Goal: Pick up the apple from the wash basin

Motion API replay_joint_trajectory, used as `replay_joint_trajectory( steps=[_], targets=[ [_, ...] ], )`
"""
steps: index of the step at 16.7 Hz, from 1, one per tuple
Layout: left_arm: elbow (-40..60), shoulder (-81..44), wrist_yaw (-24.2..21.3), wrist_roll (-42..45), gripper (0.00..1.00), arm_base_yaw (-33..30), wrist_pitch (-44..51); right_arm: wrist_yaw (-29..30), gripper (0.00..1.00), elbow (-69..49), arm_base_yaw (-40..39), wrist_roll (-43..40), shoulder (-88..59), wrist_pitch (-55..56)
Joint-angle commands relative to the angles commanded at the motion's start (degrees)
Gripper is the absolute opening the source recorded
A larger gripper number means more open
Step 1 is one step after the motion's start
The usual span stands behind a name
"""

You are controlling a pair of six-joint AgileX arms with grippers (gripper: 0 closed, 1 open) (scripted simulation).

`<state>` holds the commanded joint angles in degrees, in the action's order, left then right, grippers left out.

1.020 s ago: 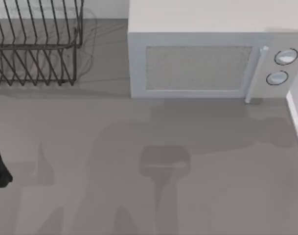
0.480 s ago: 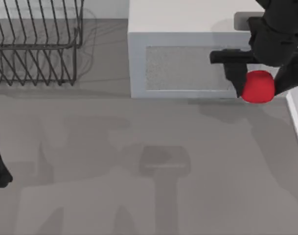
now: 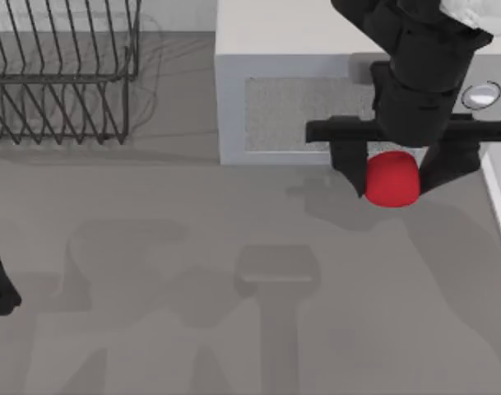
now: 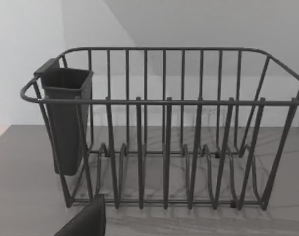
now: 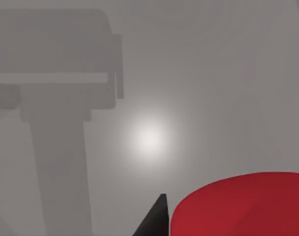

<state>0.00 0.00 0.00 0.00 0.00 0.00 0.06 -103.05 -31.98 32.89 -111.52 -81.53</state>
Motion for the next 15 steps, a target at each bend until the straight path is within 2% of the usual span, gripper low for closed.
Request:
replay_joint_trajectory(
  steps=[4, 9, 15],
  targets=[
    [0.0, 0.0, 0.0, 0.0, 1.0, 0.0, 0.0, -0.04, 0.0, 1.88, -1.28, 0.79, -0.09, 2.15],
    [0.0, 0.0, 0.0, 0.0, 1.0, 0.0, 0.0, 0.49, 0.0, 11.12, -4.03, 2.79, 0.14, 13.05],
    [0.0, 0.0, 0.0, 0.0, 1.0, 0.0, 0.0, 0.11, 0.0, 20.41, -0.82, 0.58, -2.59, 23.2]
  ],
)
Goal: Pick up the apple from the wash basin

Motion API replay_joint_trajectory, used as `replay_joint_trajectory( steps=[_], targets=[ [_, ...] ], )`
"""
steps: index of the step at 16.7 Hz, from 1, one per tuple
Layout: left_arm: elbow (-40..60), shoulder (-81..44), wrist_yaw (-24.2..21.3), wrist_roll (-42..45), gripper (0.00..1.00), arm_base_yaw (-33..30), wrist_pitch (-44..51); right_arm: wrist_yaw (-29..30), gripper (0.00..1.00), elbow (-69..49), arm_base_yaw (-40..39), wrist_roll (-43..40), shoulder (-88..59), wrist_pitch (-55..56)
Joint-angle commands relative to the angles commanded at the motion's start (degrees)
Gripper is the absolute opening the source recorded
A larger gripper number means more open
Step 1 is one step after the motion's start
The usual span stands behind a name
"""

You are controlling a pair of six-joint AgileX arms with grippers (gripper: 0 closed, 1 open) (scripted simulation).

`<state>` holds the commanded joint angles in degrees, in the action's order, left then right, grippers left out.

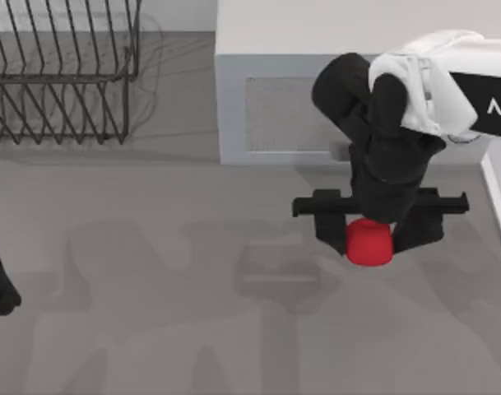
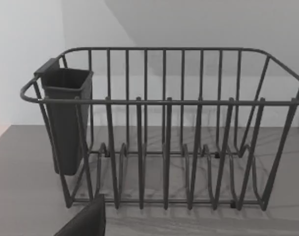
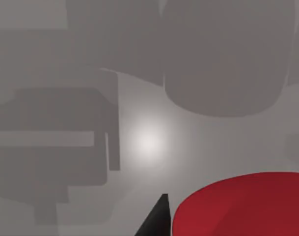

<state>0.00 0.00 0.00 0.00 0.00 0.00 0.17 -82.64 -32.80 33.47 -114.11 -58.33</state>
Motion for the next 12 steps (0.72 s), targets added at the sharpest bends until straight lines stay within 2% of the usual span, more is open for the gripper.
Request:
replay_joint_trajectory(
  steps=[5, 12],
  targets=[
    [0.0, 0.0, 0.0, 0.0, 1.0, 0.0, 0.0, -0.09, 0.0, 0.69, 0.61, -0.32, -0.35, 0.84],
    [0.0, 0.0, 0.0, 0.0, 1.0, 0.0, 0.0, -0.09, 0.53, 0.69, 0.61, -0.32, -0.35, 0.84]
  ],
)
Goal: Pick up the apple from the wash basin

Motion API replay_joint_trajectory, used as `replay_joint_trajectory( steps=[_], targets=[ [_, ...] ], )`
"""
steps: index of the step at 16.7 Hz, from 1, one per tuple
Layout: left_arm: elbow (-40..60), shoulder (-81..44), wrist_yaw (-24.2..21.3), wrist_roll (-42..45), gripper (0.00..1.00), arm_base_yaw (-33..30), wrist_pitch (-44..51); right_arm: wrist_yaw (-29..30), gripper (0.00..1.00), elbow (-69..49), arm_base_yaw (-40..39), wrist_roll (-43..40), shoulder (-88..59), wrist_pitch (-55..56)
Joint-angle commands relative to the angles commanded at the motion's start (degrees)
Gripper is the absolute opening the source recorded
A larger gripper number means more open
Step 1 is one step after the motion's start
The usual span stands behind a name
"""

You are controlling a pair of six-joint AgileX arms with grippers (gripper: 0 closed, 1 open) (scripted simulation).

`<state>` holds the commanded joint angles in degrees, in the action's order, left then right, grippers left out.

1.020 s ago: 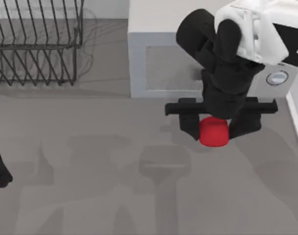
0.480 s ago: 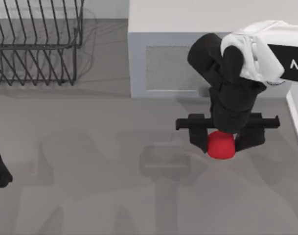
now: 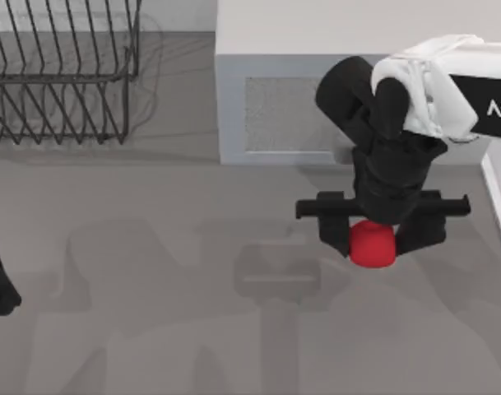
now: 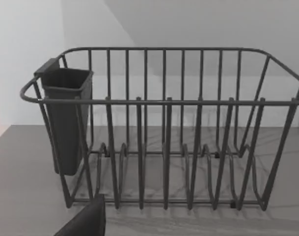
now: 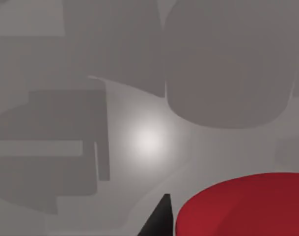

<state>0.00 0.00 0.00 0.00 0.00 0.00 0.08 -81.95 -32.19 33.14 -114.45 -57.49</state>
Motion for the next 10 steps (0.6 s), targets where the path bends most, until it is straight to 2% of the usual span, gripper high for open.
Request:
replay_joint_trajectory(
  steps=[6, 10],
  targets=[
    [0.0, 0.0, 0.0, 0.0, 1.0, 0.0, 0.0, 0.0, 0.98, 0.0, 0.0, 0.0, 0.0, 0.0],
    [0.0, 0.0, 0.0, 0.0, 1.0, 0.0, 0.0, 0.0, 1.0, 0.0, 0.0, 0.0, 0.0, 0.0]
  ],
)
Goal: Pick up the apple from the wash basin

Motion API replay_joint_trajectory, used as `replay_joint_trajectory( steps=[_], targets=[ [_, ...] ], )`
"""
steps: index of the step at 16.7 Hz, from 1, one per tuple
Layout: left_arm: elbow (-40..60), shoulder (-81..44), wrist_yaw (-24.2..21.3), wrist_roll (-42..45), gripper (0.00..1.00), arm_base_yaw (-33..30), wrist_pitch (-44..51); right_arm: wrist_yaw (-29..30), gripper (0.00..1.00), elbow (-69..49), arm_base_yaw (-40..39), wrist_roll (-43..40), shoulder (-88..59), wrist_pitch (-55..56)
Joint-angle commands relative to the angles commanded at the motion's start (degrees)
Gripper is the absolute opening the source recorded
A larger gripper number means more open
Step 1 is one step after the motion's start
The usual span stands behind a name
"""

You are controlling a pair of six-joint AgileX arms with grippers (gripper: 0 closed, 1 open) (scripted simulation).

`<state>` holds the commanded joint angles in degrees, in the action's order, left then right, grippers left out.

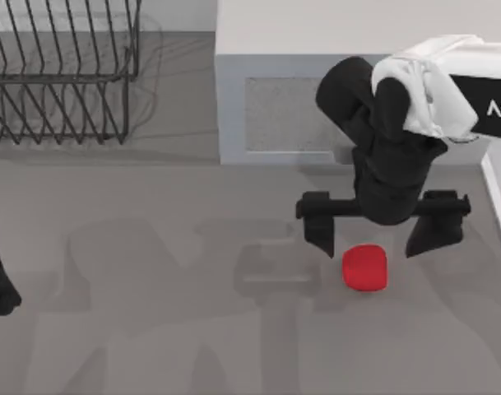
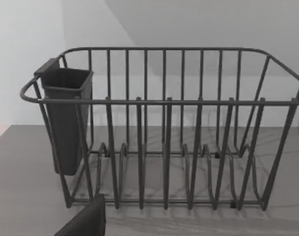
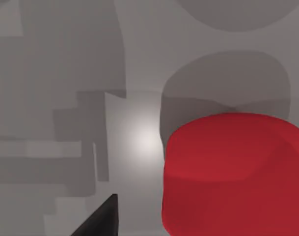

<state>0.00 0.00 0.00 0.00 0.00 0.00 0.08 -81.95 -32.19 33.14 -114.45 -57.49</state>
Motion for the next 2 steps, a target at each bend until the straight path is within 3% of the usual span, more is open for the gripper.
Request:
replay_joint_trajectory(
  steps=[2],
  targets=[
    [0.0, 0.0, 0.0, 0.0, 1.0, 0.0, 0.0, 0.0, 1.0, 0.0, 0.0, 0.0, 0.0, 0.0]
  ],
)
